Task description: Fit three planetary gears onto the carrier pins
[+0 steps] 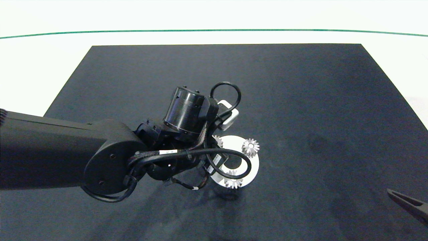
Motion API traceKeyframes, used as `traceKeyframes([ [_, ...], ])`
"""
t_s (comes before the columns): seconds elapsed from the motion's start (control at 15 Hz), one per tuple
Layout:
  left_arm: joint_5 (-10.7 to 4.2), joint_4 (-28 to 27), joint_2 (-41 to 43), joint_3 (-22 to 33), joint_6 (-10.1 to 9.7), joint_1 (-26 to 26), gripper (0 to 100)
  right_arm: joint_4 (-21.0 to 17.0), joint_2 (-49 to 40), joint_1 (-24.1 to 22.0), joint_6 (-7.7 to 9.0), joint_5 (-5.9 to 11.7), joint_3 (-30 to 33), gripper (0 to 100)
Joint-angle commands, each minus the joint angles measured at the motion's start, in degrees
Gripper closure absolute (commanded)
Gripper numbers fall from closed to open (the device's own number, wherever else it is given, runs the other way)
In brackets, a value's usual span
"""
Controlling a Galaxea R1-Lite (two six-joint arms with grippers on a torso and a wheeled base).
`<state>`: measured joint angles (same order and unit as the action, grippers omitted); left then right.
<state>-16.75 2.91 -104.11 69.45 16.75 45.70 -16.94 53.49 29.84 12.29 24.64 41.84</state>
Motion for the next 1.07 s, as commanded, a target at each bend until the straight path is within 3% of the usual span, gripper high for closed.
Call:
traceKeyframes([
  [0.07,-0.04,-0.19,-0.48,0.07,0.04,-0.09,100,-0.11,0.12,-0.05,0.10,0.15,0.00,0],
  [0.4,-0.04,-0.10,-0.48,0.16,0.04,0.00,100,-0.11,0.03,0.04,0.10,0.15,0.00,0],
  [0.47,-0.04,-0.10,-0.39,0.16,0.13,-0.09,0,-0.11,-0.05,-0.05,0.10,0.15,0.00,0],
  [1.07,-0.04,-0.19,0.05,0.42,0.21,-0.18,0,-0.11,0.12,0.04,0.10,0.06,0.00,0],
])
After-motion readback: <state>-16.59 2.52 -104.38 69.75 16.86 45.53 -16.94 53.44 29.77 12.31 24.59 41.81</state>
